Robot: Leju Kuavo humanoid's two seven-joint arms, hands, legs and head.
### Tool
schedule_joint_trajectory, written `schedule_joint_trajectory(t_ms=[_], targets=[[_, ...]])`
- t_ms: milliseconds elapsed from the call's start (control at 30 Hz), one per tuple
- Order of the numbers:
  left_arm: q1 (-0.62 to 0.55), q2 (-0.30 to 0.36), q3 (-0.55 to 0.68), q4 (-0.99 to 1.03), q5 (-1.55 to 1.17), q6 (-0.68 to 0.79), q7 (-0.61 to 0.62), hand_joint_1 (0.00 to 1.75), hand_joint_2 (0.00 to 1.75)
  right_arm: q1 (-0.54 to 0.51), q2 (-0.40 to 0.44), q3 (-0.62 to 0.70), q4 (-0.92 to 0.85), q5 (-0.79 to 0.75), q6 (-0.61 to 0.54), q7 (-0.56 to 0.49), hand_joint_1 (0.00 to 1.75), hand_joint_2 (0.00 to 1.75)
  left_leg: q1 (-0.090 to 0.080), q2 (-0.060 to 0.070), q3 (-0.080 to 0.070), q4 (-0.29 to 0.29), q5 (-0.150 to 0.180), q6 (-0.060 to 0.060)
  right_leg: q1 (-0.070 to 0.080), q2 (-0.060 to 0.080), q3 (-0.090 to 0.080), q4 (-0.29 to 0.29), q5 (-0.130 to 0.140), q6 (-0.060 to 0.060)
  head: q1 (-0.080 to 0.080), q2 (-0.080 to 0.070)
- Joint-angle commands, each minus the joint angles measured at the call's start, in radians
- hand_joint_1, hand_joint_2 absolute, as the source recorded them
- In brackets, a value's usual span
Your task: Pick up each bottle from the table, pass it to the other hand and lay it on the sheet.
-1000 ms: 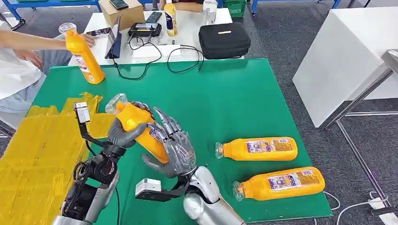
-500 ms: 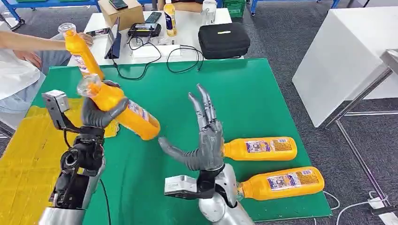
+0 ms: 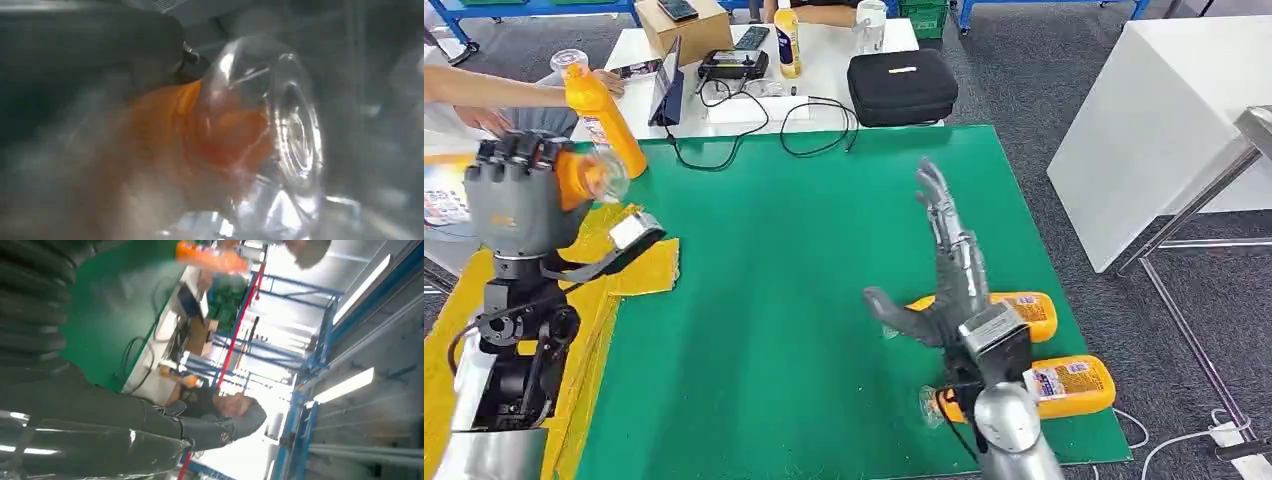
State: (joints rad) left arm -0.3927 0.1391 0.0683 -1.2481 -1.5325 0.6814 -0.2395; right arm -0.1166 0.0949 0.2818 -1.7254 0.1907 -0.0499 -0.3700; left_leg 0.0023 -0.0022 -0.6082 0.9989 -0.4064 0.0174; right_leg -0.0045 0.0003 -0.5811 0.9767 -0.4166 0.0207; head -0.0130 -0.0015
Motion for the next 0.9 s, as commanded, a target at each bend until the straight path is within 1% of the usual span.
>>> schedule_joint_trajectory(t_ms=[33,67,100,133,167,200,233,267,300,333,367,400,433,467,500,600,633,667,700,733,767,800,833,867,900], targets=[[0.008,0.09,-0.064,0.199,-0.038,0.017,0.032,1.75,1.75,-0.047,-0.077,-0.105,0.068,-0.022,0.019,-0.002,0.0,0.0,0.002,0.002,0.004,0.0,-0.002,-0.001,0.002,0.001,0.004,-0.002,-0.001,0.0,0.0,0.0],[0.016,0.102,-0.084,0.206,-0.038,0.017,0.039,1.75,1.75,-0.04,-0.073,-0.102,0.062,-0.022,0.018,-0.001,0.0,0.0,0.001,0.001,0.003,0.0,-0.001,0.0,0.001,-0.001,0.003,-0.001,-0.001,0.0,0.0,0.0],[0.013,0.151,-0.18,0.258,-0.038,0.017,0.099,1.75,1.75,-0.037,-0.077,-0.107,0.064,-0.023,0.017,-0.001,0.0,0.0,0.001,0.0,0.004,0.0,-0.002,-0.001,0.001,-0.001,0.004,-0.001,-0.002,0.0,0.0,0.0],[0.015,0.17,-0.213,0.28,-0.038,0.017,0.119,1.75,1.75,-0.035,-0.078,-0.11,0.067,-0.03,0.019,0.001,0.0,1.75,0.001,0.0,0.003,-0.001,-0.001,-0.001,0.001,-0.001,0.003,-0.001,-0.001,0.0,0.0,0.0],[0.021,0.187,-0.262,0.31,-0.038,0.017,0.154,1.75,1.75,-0.034,-0.081,-0.114,0.075,-0.039,0.023,0.002,0.0,1.75,0.001,0.0,0.005,-0.001,-0.001,-0.001,0.001,-0.001,0.005,-0.002,-0.001,0.0,0.0,0.0],[0.035,0.187,-0.286,0.332,-0.038,0.017,0.165,1.75,1.75,-0.033,-0.08,-0.118,0.085,-0.042,0.026,0.001,0.0,1.75,0.001,0.001,0.006,-0.001,-0.002,-0.001,0.001,0.0,0.006,-0.002,-0.002,0.0,0.0,0.0],[0.029,0.196,-0.338,0.347,-0.029,0.017,0.211,1.75,1.75,-0.033,-0.081,-0.115,0.09,-0.043,0.027,0.001,0.0,1.75,0.001,0.0,0.007,-0.002,-0.002,-0.001,0.001,0.0,0.007,-0.003,-0.002,0.0,0.0,0.0],[0.029,0.196,-0.338,0.347,-0.029,0.017,0.211,1.75,1.75,-0.033,-0.081,-0.115,0.09,-0.043,0.027,0.001,0.0,1.75,0.002,0.001,0.008,-0.002,-0.002,-0.001,0.001,0.001,0.009,-0.003,-0.002,0.0,-0.001,0.0],[0.052,0.182,-0.313,0.36,-0.038,0.017,0.19,1.75,1.75,-0.032,-0.084,-0.11,0.098,-0.039,0.032,-0.003,0.0,1.75,0.002,0.0,0.008,-0.002,-0.003,-0.001,0.002,0.0,0.009,-0.004,-0.002,0.0,0.0,0.0],[0.059,0.181,-0.31,0.375,-0.038,0.017,0.181,1.75,1.75,-0.031,-0.084,-0.106,0.102,-0.043,0.034,-0.005,0.0,1.75,0.001,0.0,0.003,-0.001,-0.001,0.0,0.001,-0.001,0.004,-0.001,-0.001,0.0,0.0,0.0],[0.06,0.189,-0.349,0.409,-0.004,0.017,0.201,1.75,1.75,-0.034,-0.083,-0.098,0.11,-0.045,0.035,-0.005,0.0,1.75,0.001,0.002,0.005,-0.002,-0.002,-0.001,0.001,0.001,0.005,-0.003,-0.001,0.0,0.0,0.0],[0.039,0.189,-0.359,0.437,0.034,0.001,0.188,1.75,1.75,-0.036,-0.081,-0.094,0.114,-0.045,0.034,-0.005,0.0,1.75,0.001,0.002,0.006,-0.001,-0.002,-0.001,0.001,0.002,0.006,-0.003,-0.001,0.0,0.0,0.0],[0.064,0.14,-0.276,0.482,0.016,0.017,0.155,1.75,1.75,-0.037,-0.08,-0.086,0.121,-0.048,0.034,-0.008,0.0,1.75,0.002,0.003,0.007,-0.001,-0.003,-0.001,0.002,0.002,0.007,-0.003,-0.001,0.0,0.0,0.0],[0.073,0.114,-0.217,0.486,0.05,0.017,0.11,1.75,1.75,-0.036,-0.078,-0.082,0.127,-0.049,0.031,-0.009,0.0,1.75,0.002,0.003,0.007,-0.001,-0.003,-0.001,0.002,0.002,0.008,-0.003,-0.002,0.0,0.0,0.0],[0.075,0.103,-0.194,0.489,0.056,0.017,0.096,1.75,1.75,-0.036,-0.076,-0.08,0.132,-0.049,0.03,-0.01,0.0,1.75,0.001,0.002,0.004,-0.002,-0.001,-0.001,0.001,0.002,0.004,-0.003,-0.001,0.0,0.0,0.0],[0.072,0.08,-0.142,0.501,0.085,0.017,0.049,1.75,1.75,-0.038,-0.075,-0.075,0.141,-0.049,0.03,-0.01,0.0,1.75,0.001,0.001,0.004,-0.001,-0.002,-0.001,0.001,0.0,0.005,-0.003,-0.001,0.0,0.0,0.0],[0.062,0.058,-0.097,0.53,0.133,0.017,-0.008,1.75,1.75,-0.039,-0.074,-0.073,0.145,-0.049,0.029,-0.01,0.0,1.75,0.001,0.0,0.002,-0.001,-0.001,0.0,0.001,0.0,0.003,-0.002,-0.001,0.0,0.0,0.0],[0.057,0.053,-0.083,0.537,0.137,0.017,-0.022,1.75,1.75,-0.039,-0.074,-0.072,0.147,-0.049,0.029,-0.01,0.0,1.75,0.001,0.0,0.003,-0.001,-0.002,-0.001,0.001,-0.001,0.004,-0.002,-0.001,0.0,0.0,0.0],[0.036,0.02,-0.026,0.604,0.234,0.017,-0.123,1.75,1.75,-0.041,-0.072,-0.068,0.151,-0.049,0.029,-0.01,0.0,1.75,0.001,0.0,0.002,-0.001,-0.001,0.0,0.001,-0.001,0.003,-0.002,-0.001,0.0,0.0,0.0],[0.036,0.02,-0.026,0.604,0.234,0.017,-0.123,1.75,1.75,-0.041,-0.072,-0.068,0.151,-0.049,0.029,-0.01,0.0,1.75,0.001,-0.001,0.003,-0.001,-0.001,-0.001,0.001,-0.001,0.004,-0.002,-0.001,0.0,0.0,0.0],[-0.011,-0.006,0.036,0.715,0.367,0.017,-0.243,1.75,1.75,-0.043,-0.068,-0.065,0.153,-0.049,0.028,-0.01,0.0,1.75,0.0,-0.001,0.002,-0.001,0.0,0.0,0.0,-0.001,0.003,-0.002,-0.001,0.0,0.0,0.0],[-0.011,-0.006,0.036,0.715,0.367,0.017,-0.243,1.75,1.75,-0.043,-0.068,-0.065,0.153,-0.049,0.028,-0.01,0.0,1.75,0.001,-0.001,0.003,-0.001,-0.001,0.0,0.001,-0.001,0.004,-0.002,-0.001,0.0,0.0,0.0],[-0.035,-0.019,0.079,0.761,0.449,-0.019,-0.303,1.75,1.75,-0.043,-0.064,-0.061,0.151,-0.049,0.028,-0.01,0.0,1.75,0.001,-0.002,0.004,-0.001,-0.001,-0.001,0.001,-0.002,0.005,-0.002,-0.001,0.0,0.0,0.0],[-0.043,-0.021,0.09,0.772,0.468,-0.034,-0.312,1.75,1.75,-0.043,-0.062,-0.059,0.15,-0.047,0.027,-0.01,0.0,1.75,0.001,-0.002,0.002,-0.001,0.0,0.0,0.001,-0.002,0.003,-0.001,-0.001,0.0,0.0,0.0],[-0.051,-0.022,0.105,0.782,0.493,-0.053,-0.328,1.75,1.75,-0.043,-0.061,-0.057,0.151,-0.047,0.027,-0.01,0.0,1.75,0.002,-0.002,0.003,0.0,-0.001,-0.001,0.001,-0.002,0.004,-0.002,-0.001,0.0,0.0,0.0]])
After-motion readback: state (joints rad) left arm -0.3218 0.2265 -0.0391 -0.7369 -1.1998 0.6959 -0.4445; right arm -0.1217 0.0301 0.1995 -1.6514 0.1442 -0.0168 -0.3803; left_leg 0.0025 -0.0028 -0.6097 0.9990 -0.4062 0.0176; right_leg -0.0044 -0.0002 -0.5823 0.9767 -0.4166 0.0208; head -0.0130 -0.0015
